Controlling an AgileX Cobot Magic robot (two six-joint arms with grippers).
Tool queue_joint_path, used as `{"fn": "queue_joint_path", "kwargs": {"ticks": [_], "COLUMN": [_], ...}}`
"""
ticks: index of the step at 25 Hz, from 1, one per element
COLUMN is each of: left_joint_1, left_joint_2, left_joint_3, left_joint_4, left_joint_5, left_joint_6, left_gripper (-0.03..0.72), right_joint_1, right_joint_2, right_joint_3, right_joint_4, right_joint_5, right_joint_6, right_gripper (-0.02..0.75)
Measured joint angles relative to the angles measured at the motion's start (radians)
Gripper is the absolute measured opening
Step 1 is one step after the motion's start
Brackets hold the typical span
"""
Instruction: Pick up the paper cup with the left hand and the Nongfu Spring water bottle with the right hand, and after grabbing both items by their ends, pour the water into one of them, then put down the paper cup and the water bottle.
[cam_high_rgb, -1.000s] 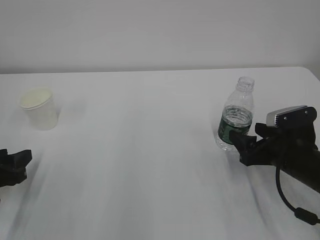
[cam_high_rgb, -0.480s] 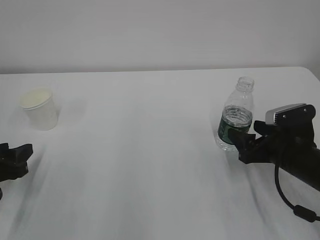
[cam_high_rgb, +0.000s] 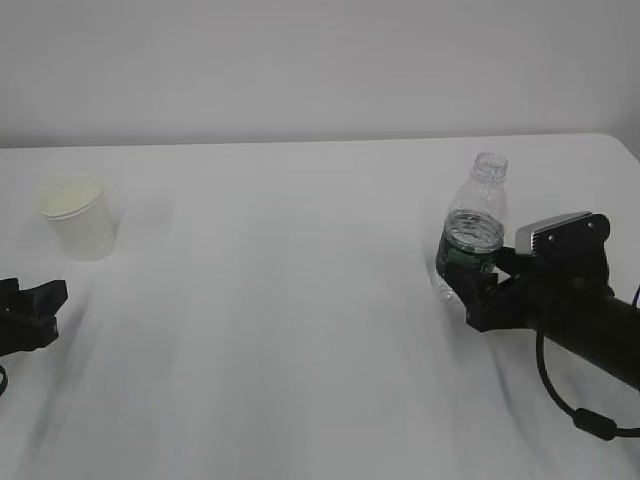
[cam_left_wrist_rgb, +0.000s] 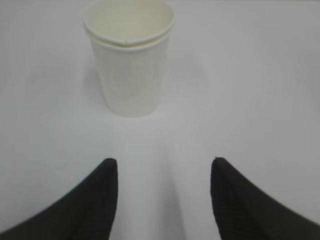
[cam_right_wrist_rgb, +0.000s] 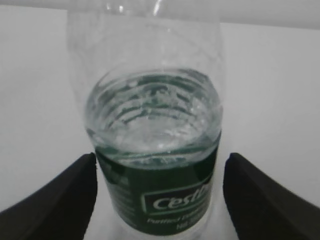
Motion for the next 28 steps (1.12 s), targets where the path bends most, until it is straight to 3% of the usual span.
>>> {"fn": "queue_joint_path", "kwargs": {"ticks": [28], "left_joint_1": [0.000], "left_joint_2": [0.000], "left_joint_3": [0.000], "left_joint_4": [0.000], "left_joint_5": [0.000], "left_joint_6": [0.022], "left_gripper": [0.421], "right_joint_1": [0.000], "right_joint_2": [0.096], "right_joint_3": [-0.114], "right_joint_4": [-0.029], "right_joint_5": [0.000], "right_joint_6": [0.000], "right_gripper": [0.594]}}
